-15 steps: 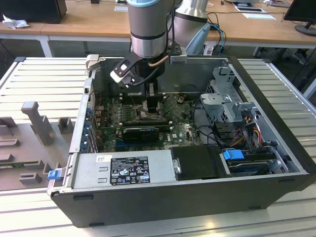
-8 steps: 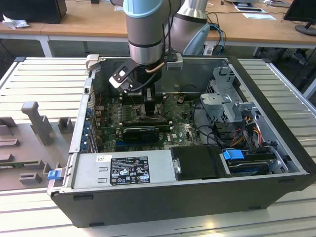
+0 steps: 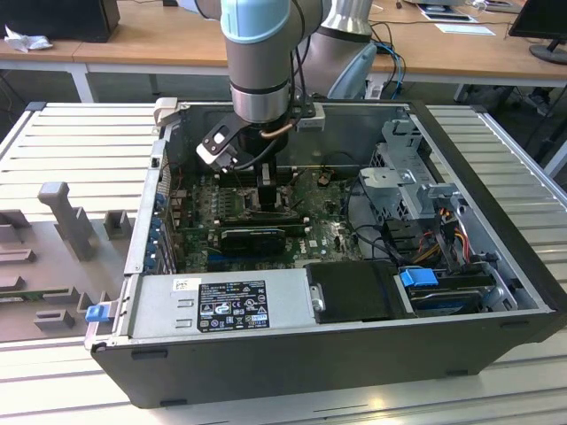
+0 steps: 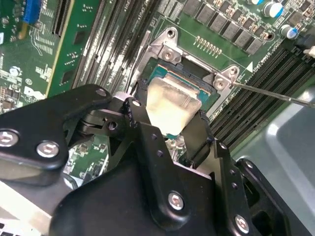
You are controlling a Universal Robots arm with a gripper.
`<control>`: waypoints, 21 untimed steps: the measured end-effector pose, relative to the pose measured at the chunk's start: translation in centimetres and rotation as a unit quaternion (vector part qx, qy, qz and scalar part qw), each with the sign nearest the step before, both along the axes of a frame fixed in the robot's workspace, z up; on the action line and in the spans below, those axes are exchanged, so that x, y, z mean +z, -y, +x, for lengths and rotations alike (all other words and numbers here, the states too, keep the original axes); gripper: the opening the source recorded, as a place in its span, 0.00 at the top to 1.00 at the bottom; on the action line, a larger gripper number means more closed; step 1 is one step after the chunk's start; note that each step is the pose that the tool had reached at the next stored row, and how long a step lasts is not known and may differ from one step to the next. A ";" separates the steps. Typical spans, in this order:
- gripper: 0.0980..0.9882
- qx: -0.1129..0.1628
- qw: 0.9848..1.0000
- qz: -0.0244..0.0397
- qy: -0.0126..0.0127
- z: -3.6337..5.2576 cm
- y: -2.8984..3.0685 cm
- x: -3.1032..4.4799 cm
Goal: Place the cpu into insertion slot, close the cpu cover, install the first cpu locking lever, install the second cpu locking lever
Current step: 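Place the cpu into insertion slot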
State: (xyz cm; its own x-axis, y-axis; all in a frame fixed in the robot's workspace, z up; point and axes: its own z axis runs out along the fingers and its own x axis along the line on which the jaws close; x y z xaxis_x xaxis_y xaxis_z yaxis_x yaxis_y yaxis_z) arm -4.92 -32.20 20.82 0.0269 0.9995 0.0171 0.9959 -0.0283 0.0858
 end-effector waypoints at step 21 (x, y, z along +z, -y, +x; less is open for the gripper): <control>0.42 0.000 1.000 -0.003 0.000 0.04 -0.49 -0.83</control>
